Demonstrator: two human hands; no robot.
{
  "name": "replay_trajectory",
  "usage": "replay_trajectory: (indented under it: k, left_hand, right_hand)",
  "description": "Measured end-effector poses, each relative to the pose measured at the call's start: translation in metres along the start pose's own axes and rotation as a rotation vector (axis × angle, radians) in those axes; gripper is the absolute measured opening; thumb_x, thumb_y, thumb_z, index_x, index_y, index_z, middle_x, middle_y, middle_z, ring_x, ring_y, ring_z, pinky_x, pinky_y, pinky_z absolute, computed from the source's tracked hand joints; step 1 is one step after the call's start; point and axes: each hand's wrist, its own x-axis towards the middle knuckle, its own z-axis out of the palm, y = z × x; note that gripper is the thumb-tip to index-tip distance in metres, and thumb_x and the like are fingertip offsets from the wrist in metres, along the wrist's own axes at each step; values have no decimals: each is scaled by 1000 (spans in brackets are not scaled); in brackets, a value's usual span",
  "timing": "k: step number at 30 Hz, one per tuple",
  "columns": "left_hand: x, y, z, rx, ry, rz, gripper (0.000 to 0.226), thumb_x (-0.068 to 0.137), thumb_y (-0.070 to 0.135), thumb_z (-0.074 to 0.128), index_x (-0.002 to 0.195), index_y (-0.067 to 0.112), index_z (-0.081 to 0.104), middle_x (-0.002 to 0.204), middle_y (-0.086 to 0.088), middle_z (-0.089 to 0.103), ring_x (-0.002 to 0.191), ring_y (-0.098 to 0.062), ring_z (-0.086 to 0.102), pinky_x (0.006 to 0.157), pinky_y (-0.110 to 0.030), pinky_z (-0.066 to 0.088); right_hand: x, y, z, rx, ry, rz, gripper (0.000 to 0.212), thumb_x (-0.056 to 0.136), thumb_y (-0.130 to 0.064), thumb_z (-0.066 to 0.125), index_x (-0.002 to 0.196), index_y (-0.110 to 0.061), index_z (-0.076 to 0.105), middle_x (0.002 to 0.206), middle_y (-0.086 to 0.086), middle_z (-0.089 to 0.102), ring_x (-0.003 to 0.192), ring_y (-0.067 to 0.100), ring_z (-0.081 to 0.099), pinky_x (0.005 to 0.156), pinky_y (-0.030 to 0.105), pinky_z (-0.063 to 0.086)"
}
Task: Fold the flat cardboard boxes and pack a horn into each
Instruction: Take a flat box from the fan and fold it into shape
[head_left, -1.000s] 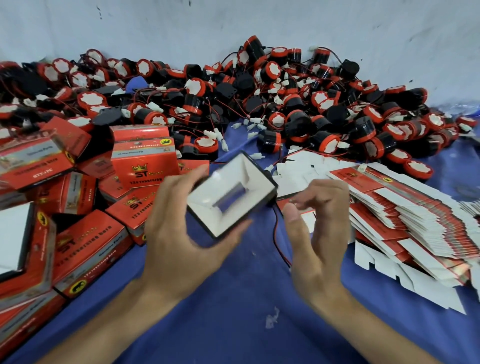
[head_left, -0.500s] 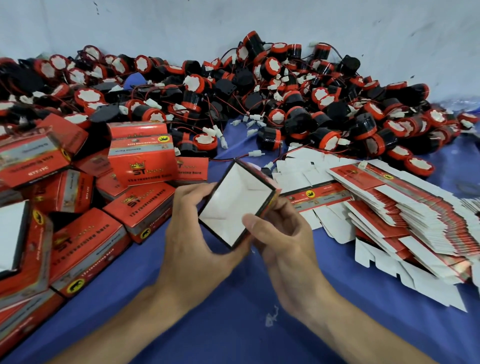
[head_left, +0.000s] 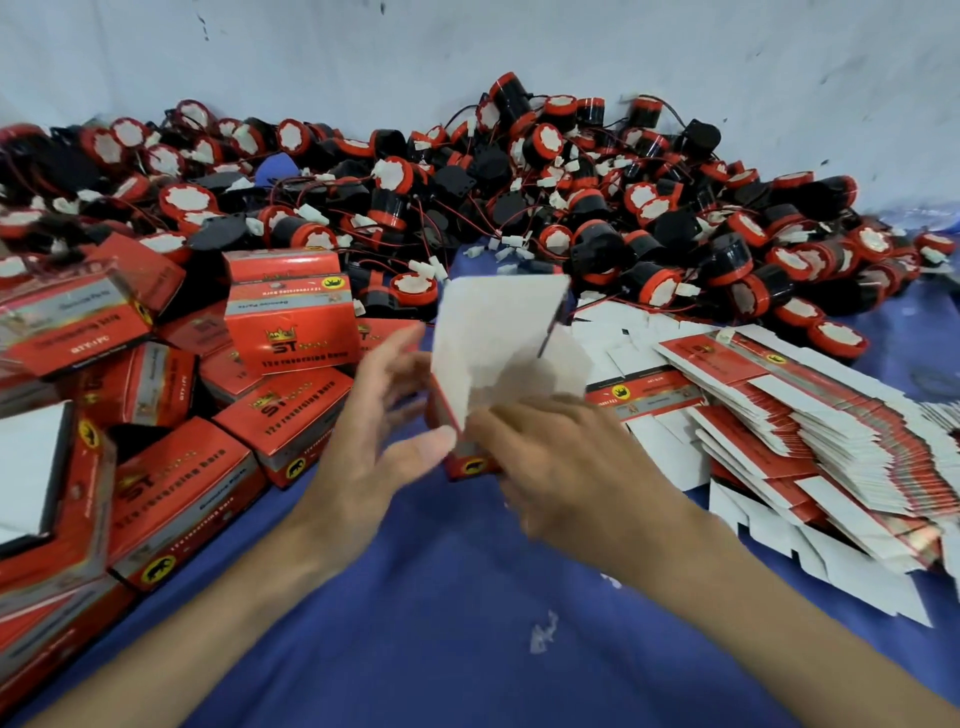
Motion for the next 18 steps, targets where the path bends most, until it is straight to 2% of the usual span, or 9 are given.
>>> replay_trajectory:
  k: [2,4,7,9,11,13,15,16,18]
  left_hand:
    - [0,2,0,110,1,48,77,59,47,71,129,34,41,122,16,59,114,-1,56,89,-16,46]
    - [0,2,-2,216,6,42,61,58,52,73,113,36,52,107,22,66,98,3,62,77,-10,47]
    - [3,-7,-6,272,190,45,38,69,46,69,102,33,56,99,22,67,90,2,64,74,-16,50]
    - [5,-13,-8,319,317,41,33,78,33,60,110,33,50,101,33,61,96,9,58,76,-14,47]
    - [6,-17,-7,364,382,57,50,80,23,54,127,26,39,106,37,53,101,17,51,79,-6,42]
    - [6,-21,-6,436,405,126,60,77,13,55,130,10,27,117,20,44,102,20,46,81,-3,40]
    - [6,-24,-5,556,396,236,49,76,5,56,117,0,31,119,-1,35,105,22,39,84,-4,39]
    - [5,-25,-5,617,378,256,40,76,5,56,112,2,37,119,-4,32,105,23,36,84,-3,37]
    - [5,-24,-7,695,325,220,24,79,9,53,102,8,52,116,-4,33,101,23,34,82,4,29]
  right_hand:
    - [3,-2,6,-34,-197,-141,28,71,4,63,97,-7,62,88,9,65,79,34,62,68,44,53]
    - [3,0,12,88,-195,-272,20,79,-7,67,99,-4,65,96,10,68,90,29,61,82,39,51]
    - [6,15,20,285,238,-274,17,79,-5,62,90,5,71,89,15,70,86,30,64,80,37,53]
    - [16,27,24,342,534,-71,21,80,-1,55,93,11,67,95,21,65,89,33,61,78,43,51]
    - [28,39,29,353,629,261,29,82,-6,59,107,9,62,108,22,55,102,31,53,86,42,48]
    - [34,55,34,405,316,537,50,84,-27,68,125,-2,55,123,16,48,115,27,46,97,31,39]
    - [28,67,45,382,-87,690,66,81,-41,70,136,-13,46,129,11,47,120,27,46,95,28,35]
    - [23,68,50,320,-150,686,68,80,-43,70,137,-16,45,127,10,51,118,28,48,93,30,36]
    - [18,65,55,242,14,596,55,82,-40,68,130,-19,51,115,6,61,105,27,57,86,31,42]
